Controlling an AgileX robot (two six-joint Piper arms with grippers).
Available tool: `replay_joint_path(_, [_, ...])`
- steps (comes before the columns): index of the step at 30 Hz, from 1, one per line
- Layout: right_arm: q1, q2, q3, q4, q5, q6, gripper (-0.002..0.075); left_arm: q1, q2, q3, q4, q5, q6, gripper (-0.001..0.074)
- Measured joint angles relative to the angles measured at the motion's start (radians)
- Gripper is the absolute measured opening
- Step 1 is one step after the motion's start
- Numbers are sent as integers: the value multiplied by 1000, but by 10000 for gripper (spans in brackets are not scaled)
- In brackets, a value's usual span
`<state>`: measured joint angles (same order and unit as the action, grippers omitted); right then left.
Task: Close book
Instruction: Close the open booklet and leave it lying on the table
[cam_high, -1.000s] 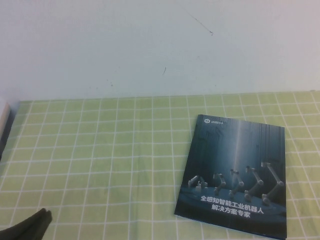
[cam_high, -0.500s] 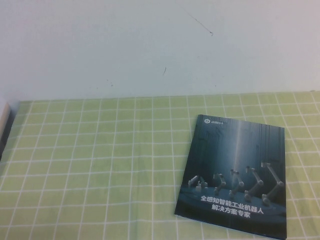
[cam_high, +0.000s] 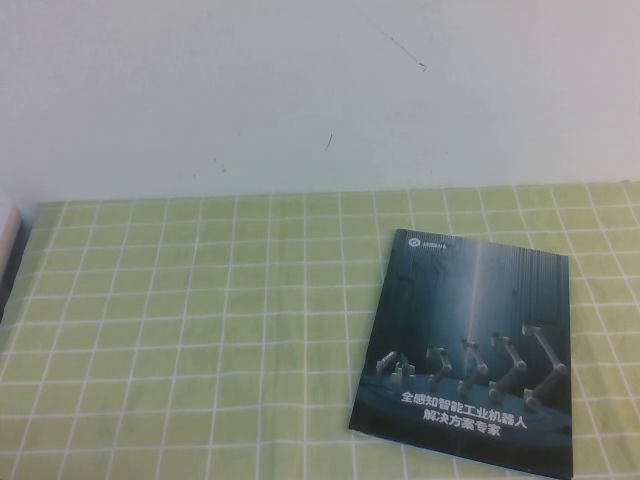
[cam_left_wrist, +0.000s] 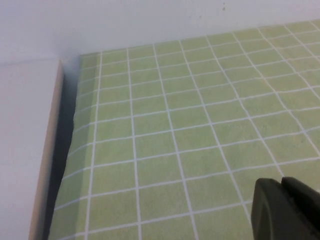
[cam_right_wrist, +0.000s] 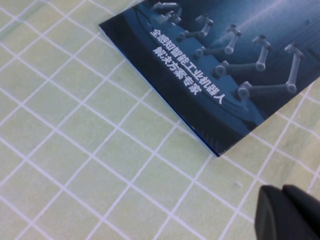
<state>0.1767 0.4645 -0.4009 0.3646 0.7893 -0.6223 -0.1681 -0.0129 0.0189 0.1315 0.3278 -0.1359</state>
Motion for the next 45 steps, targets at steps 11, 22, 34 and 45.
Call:
replay_joint_path(11, [0,0,0,2,0,0,-3,94,0,-1,-152,0,173,-2])
replay_joint_path(22, [0,0,0,2,0,0,-3,109,-1,-1,-154,0,173,-2])
replay_joint_path(34, [0,0,0,2,0,0,-3,109,-1,-2,-154,0,177,-2])
replay_joint_path(45, [0,0,0,4,0,0,-3,109,-1,-4,-154,0,179,-2])
